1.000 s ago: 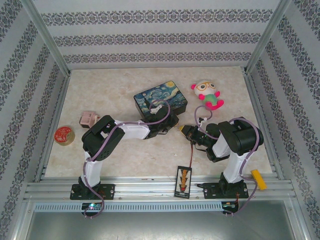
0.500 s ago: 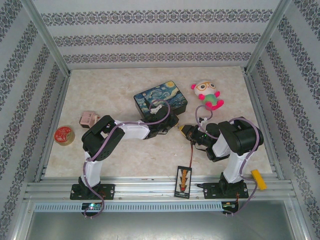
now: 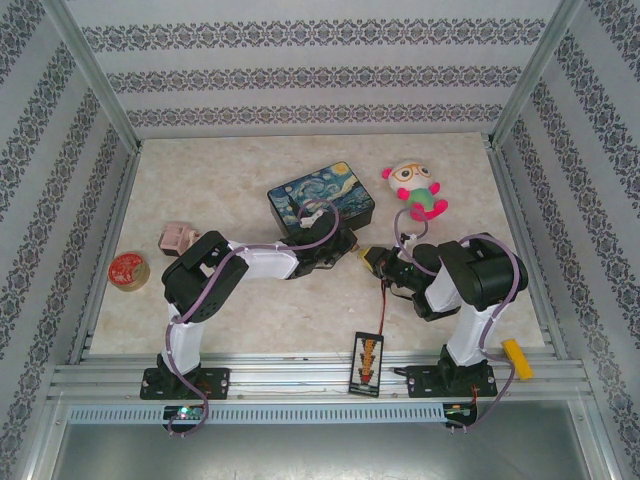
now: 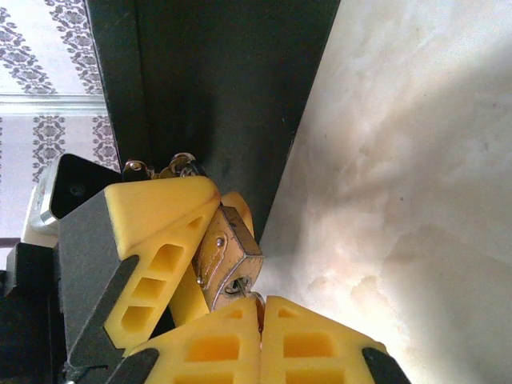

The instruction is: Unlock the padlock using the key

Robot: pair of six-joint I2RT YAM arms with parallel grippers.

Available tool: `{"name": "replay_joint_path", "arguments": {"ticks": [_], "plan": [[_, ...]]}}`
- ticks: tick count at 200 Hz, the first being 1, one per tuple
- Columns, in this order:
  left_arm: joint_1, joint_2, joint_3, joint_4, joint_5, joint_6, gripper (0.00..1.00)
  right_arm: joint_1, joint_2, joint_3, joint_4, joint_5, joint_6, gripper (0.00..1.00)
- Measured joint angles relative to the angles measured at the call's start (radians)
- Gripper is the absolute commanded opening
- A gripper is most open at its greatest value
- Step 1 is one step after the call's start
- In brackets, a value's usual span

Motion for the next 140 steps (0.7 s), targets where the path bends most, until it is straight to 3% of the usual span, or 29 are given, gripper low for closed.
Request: {"name": "replay_joint_path", "arguments": {"ticks": [29, 94, 140], "plan": [[0.000, -0.001, -0.011, 0.024, 0.002, 0.000, 0.20, 0.000, 0.000, 0.009, -0.007, 0.000, 0.007, 0.00], [0.002, -0.004, -0.068, 0.136, 0.003, 0.037, 0.07, 0.000, 0.002, 0.023, -0.023, -0.012, 0.091, 0.00], [0.008, -0.004, -0.114, 0.230, 0.025, 0.087, 0.06, -0.006, 0.007, 0.034, -0.033, -0.047, 0.184, 0.00]]}}
